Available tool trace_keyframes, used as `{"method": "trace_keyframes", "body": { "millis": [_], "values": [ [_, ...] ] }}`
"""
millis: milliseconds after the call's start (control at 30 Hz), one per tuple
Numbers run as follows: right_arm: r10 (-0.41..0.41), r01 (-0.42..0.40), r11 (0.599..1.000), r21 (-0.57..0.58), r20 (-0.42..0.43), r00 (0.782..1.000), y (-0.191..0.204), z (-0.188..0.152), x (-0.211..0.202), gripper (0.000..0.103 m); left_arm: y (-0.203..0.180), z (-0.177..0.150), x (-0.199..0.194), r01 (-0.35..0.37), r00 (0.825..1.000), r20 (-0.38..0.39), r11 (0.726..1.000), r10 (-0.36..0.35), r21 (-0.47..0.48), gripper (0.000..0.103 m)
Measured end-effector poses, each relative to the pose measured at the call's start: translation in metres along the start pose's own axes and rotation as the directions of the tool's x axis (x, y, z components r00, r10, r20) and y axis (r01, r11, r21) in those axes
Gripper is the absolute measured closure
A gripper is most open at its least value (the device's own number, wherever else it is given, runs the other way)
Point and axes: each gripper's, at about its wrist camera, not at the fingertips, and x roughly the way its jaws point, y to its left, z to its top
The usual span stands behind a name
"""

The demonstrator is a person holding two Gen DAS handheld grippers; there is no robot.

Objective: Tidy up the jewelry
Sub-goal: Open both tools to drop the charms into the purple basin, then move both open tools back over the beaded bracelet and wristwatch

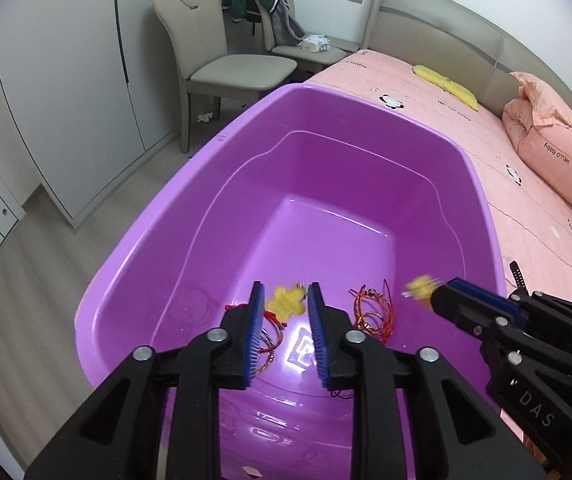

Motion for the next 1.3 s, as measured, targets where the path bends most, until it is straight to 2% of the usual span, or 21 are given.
{"method": "trace_keyframes", "body": {
  "millis": [33, 67, 100, 133, 400, 600, 1067, 1300],
  "values": [
    [0.000, 0.000, 1.000, 0.007, 0.008, 1.000, -0.001, 0.000, -0.003, 0.055, 0.000, 0.000, -0.003, -0.012, 1.000, 0.010, 1.000, 0.012, -0.003, 0.055],
    [-0.003, 0.003, 1.000, 0.012, 0.023, 1.000, -0.004, -0.001, -0.005, 0.049, 0.003, 0.000, -0.007, -0.038, 0.999, 0.025, 0.999, 0.038, -0.012, 0.031],
    [-0.016, 0.016, 1.000, 0.019, 0.047, 0.999, -0.007, -0.001, -0.010, 0.049, 0.005, 0.000, -0.011, -0.056, 0.997, 0.044, 0.998, 0.057, -0.021, 0.019],
    [-0.027, 0.026, 0.999, 0.019, 0.055, 0.998, -0.008, -0.001, -0.013, 0.049, 0.008, -0.001, -0.017, -0.054, 0.996, 0.067, 0.998, 0.056, -0.032, 0.017],
    [-0.048, 0.047, 0.999, 0.010, 0.105, 0.993, -0.012, -0.004, -0.037, 0.049, 0.015, 0.000, -0.030, -0.086, 0.992, 0.085, 0.994, 0.091, -0.065, 0.012],
    [-0.062, 0.063, 0.998, -0.004, 0.131, 0.989, -0.010, -0.008, -0.052, 0.046, 0.009, -0.006, -0.036, -0.093, 0.992, 0.080, 0.994, 0.097, -0.049, 0.012],
    [-0.077, 0.076, 0.997, 0.013, 0.186, 0.979, -0.024, -0.023, -0.087, 0.043, -0.017, -0.021, -0.060, -0.110, 0.988, 0.107, 0.994, 0.109, -0.002, 0.012],
    [-0.100, 0.093, 0.995, 0.040, 0.226, 0.969, -0.041, -0.042, -0.114, 0.038, -0.040, -0.031, -0.076, -0.092, 0.988, 0.123, 0.996, 0.089, 0.021, 0.009]
  ]
}}
